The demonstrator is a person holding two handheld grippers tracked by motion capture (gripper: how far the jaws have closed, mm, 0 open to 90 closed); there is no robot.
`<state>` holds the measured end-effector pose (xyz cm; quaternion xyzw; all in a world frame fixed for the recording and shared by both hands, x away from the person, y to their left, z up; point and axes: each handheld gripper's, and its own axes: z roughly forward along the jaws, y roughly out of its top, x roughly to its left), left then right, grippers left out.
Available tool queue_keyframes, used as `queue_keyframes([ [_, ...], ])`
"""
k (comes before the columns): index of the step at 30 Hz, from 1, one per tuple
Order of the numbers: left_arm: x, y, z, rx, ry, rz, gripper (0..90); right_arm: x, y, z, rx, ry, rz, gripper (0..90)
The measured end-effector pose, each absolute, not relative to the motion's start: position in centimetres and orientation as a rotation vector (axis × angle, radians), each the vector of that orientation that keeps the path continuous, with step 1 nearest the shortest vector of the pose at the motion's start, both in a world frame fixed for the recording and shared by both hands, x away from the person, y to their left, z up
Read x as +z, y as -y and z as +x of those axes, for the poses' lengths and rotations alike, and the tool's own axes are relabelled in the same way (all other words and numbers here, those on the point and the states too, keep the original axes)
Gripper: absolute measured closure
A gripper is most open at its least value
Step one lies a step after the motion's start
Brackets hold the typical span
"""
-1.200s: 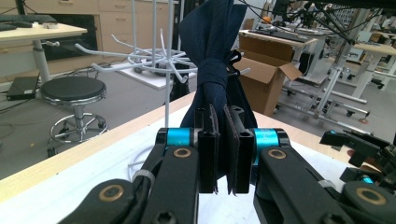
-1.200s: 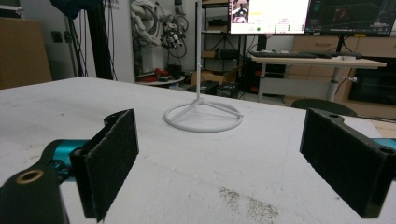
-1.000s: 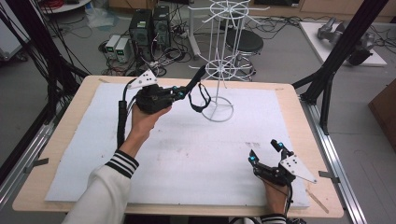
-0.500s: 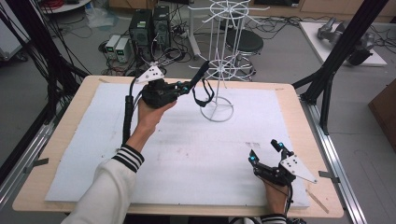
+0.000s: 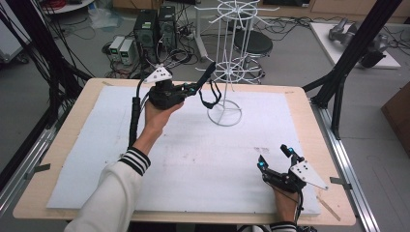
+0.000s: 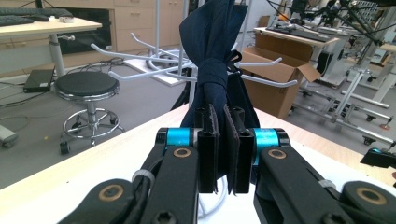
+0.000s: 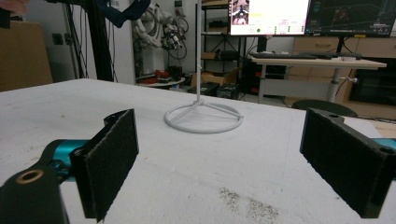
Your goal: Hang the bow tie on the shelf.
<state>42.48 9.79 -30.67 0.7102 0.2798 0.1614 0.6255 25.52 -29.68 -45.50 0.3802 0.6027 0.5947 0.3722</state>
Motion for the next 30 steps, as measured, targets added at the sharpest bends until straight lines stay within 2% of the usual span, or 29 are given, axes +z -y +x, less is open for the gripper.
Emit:
queue_keyframes([
  [30,-32.1,-8.1,43.2,0.376,-0.69,1.659,84.2,-45.5,29.7,25.5,1.531,-1.541,0.98,10.6],
])
